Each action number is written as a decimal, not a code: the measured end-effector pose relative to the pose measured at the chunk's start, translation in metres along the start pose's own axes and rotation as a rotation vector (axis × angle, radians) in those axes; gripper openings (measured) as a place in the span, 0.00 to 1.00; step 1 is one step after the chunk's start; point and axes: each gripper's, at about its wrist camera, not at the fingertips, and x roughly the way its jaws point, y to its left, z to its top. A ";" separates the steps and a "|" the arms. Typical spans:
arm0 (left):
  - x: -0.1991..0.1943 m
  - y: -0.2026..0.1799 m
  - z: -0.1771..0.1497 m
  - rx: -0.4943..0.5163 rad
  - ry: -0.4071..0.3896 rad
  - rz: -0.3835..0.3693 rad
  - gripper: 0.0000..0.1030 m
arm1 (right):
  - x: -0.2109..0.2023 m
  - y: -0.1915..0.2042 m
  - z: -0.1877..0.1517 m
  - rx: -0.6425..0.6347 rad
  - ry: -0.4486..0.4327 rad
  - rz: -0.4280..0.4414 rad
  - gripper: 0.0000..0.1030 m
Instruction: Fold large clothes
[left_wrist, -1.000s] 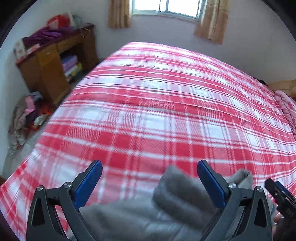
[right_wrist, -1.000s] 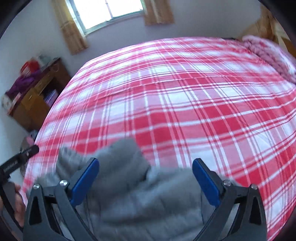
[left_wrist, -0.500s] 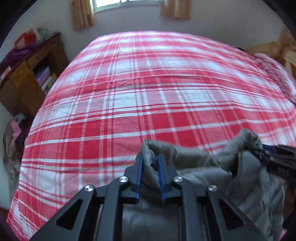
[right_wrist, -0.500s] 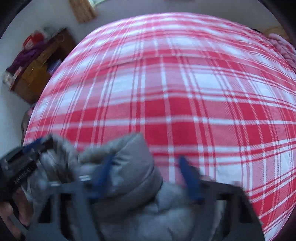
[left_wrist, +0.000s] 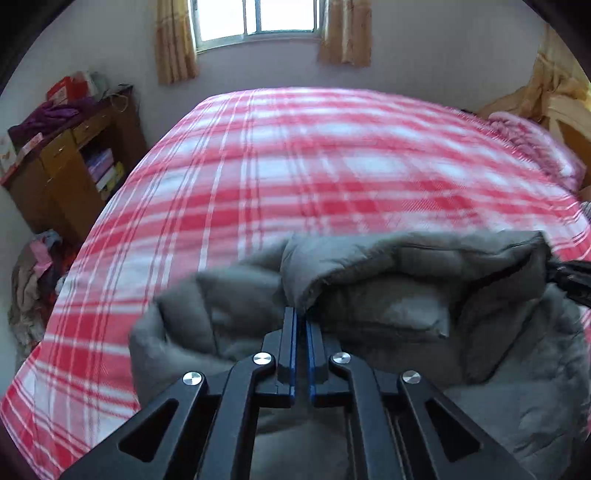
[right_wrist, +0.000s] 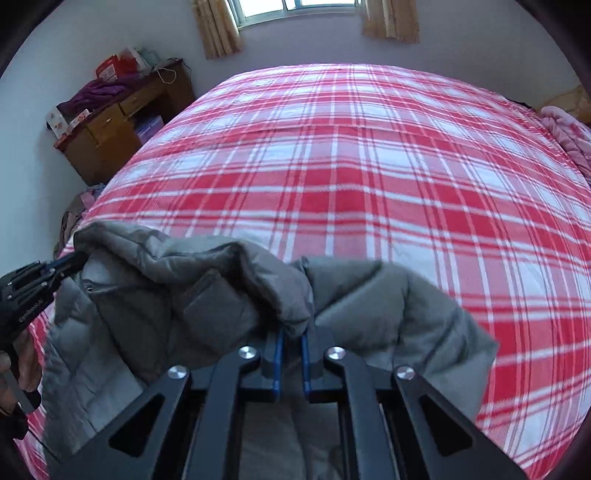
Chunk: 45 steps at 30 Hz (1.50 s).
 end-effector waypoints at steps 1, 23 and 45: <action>0.007 0.000 -0.006 -0.003 0.011 0.014 0.03 | 0.003 0.000 -0.005 -0.004 -0.004 -0.016 0.09; -0.062 0.013 0.084 -0.140 -0.234 0.112 0.99 | -0.052 -0.020 -0.022 -0.070 -0.067 -0.133 0.57; 0.042 -0.025 0.013 -0.032 -0.006 0.057 0.45 | 0.036 0.034 -0.010 -0.043 -0.058 -0.011 0.53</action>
